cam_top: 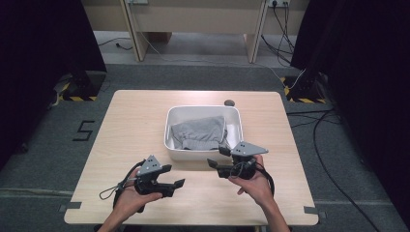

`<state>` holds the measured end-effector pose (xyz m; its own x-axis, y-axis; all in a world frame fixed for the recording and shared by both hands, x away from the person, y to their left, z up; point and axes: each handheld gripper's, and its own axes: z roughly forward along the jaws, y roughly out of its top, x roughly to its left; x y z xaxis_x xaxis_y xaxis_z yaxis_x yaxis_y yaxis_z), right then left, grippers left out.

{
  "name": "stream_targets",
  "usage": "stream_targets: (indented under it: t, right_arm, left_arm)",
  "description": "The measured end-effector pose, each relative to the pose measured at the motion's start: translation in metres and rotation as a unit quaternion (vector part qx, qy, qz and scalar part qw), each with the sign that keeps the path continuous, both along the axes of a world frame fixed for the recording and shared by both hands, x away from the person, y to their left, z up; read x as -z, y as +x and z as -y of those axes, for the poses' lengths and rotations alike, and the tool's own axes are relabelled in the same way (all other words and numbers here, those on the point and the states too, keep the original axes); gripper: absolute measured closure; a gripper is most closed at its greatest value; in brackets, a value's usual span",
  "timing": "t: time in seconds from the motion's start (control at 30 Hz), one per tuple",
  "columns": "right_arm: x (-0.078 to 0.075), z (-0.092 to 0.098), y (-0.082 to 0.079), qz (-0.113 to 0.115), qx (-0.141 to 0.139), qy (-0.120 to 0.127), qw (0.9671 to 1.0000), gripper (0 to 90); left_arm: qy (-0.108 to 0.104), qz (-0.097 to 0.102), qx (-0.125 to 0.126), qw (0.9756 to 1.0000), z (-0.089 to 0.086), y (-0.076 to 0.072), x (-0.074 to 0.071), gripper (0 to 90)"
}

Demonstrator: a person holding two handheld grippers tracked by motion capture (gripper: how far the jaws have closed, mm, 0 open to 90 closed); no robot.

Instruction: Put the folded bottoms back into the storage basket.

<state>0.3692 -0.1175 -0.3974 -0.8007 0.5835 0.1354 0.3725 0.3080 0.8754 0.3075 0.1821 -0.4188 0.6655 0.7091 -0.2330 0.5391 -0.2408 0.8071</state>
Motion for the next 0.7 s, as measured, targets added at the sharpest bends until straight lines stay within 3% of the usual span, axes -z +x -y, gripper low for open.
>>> stream_targets:
  t: [0.37,0.7]
  right_arm:
    - [0.011,-0.003,-0.011,-0.011,-0.012,-0.006,0.9999,36.3]
    - [0.023,0.002,-0.022,-0.018,-0.019,-0.014,0.9996,36.0]
  left_arm:
    - [-0.008,0.001,-0.016,0.9998,-0.018,-0.008,0.008,24.8]
    - [-0.003,-0.007,-0.030,0.9995,-0.027,-0.012,0.023,24.5]
